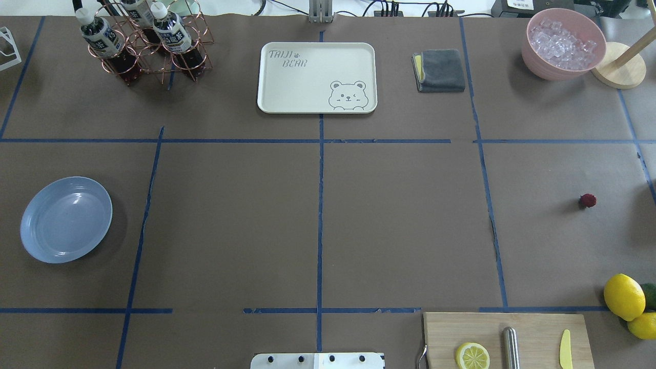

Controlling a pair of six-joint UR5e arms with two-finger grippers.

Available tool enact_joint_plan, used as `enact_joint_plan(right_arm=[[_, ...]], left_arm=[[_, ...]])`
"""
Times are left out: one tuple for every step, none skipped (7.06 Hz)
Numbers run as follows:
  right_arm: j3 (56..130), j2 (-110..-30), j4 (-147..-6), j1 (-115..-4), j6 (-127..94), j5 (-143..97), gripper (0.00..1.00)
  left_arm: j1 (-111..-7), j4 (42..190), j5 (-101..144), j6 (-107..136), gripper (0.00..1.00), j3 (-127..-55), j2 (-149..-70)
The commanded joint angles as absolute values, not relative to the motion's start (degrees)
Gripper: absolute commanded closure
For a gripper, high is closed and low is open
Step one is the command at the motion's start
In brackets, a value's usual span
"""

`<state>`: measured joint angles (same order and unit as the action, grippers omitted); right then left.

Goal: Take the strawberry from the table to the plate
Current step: 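Lower the left gripper toward the rim of the light blue plate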

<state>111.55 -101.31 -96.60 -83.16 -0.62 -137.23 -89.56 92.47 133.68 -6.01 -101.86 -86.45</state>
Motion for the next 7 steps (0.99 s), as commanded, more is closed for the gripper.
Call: enact_joint_plan(right_arm=[[111.6, -101.3, -96.6, -83.1, -0.8, -137.2, 0.0], [111.4, -101.3, -96.6, -83.1, -1.0, -137.1, 0.0], [111.8, -101.3, -96.5, -83.1, -1.0, -137.1, 0.0], [112.2, -101.2, -96.5, -83.1, -1.3, -137.2, 0.0], [112.0, -101.2, -96.6, -83.1, -1.3, -137.2, 0.0], [112.1, -101.2, -96.6, -83.1, -1.5, -138.2, 0.0], [112.2, -101.4, -96.5, -83.1, -1.5, -140.6, 0.0]], left_arm=[[-89.9, 95.7, 133.6, -10.8, 0.0, -102.2, -86.0], [-89.7, 95.4, 133.5, -10.5, 0.0, -102.4, -86.1], [-89.3, 94.8, 133.0, -10.5, 0.0, -101.9, -86.4], [-88.4, 94.7, 133.5, -10.5, 0.0, -102.3, -86.0], [-88.4, 95.4, 133.6, -11.0, 0.0, -101.5, -86.3], [-88.1, 98.6, 135.3, -11.1, 0.0, -100.6, -86.0], [-82.8, 102.0, 136.7, -10.8, 0.0, -97.7, -86.0]])
